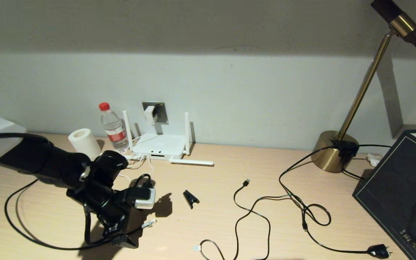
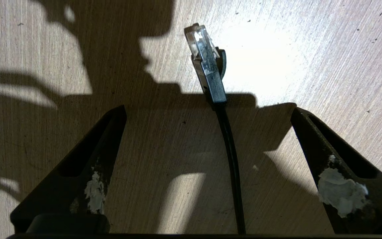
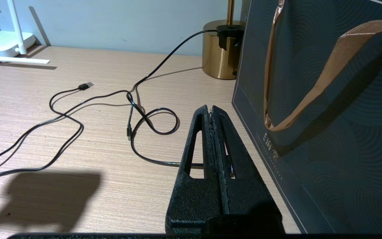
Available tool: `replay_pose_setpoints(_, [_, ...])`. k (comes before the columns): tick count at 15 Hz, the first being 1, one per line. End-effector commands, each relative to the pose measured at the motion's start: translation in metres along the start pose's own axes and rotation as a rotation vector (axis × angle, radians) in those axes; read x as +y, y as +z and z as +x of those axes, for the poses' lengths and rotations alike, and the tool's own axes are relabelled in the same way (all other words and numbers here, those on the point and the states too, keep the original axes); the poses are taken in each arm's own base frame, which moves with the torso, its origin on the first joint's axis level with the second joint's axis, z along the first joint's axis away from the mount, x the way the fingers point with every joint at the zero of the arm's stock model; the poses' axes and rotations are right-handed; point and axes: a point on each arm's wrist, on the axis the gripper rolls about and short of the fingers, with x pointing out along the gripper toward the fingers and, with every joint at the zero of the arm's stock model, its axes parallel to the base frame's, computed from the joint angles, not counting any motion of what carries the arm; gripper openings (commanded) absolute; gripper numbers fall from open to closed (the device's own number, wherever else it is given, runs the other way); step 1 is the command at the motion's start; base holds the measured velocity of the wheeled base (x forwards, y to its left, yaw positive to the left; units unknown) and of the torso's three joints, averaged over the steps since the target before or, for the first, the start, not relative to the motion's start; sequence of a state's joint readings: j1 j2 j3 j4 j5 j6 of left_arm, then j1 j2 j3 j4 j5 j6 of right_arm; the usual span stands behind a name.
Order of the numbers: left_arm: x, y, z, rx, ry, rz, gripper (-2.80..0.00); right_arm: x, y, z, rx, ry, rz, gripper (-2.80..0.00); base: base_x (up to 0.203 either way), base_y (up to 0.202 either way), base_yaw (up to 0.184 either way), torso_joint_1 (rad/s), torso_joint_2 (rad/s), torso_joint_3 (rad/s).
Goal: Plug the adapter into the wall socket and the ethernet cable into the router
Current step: Pick up cable
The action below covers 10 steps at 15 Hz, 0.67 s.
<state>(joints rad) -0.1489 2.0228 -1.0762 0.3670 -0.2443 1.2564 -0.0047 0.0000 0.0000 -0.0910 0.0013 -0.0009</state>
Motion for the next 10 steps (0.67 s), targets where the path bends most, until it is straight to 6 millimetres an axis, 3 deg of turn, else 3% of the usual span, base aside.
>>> replay_pose_setpoints(1, [0.0005, -0.0002, 0.0034, 0.001, -0.009, 0.007, 0.0, 0.0, -0.0097, 0.002, 0.034, 0.0, -0.001, -2.8, 0.0, 0.0, 0.0, 0.0, 0.0, 0.0])
replay_pose_setpoints(5, [0.0031, 0.002, 0.0061, -0.023, -0.003, 0.015, 0.0, 0.0, -0.0099, 0.002, 0.036, 0.0, 0.001, -2.8, 0.0, 0.0, 0.0, 0.0, 0.0, 0.0])
replay_pose_setpoints(6, [0.0033, 0.0024, 0.0069, -0.023, -0.004, 0.014, -2.8, 0.0, -0.0097, 0.002, 0.034, 0.0, 0.001, -2.8, 0.0, 0.0, 0.0, 0.0, 0.0, 0.0])
replay_pose_setpoints(10, [0.002, 0.0044, 0.01, -0.022, -0.015, 0.022, -2.8, 0.0, -0.0099, 0.002, 0.036, 0.0, 0.0, -2.8, 0.0, 0.0, 0.0, 0.0, 0.0, 0.0])
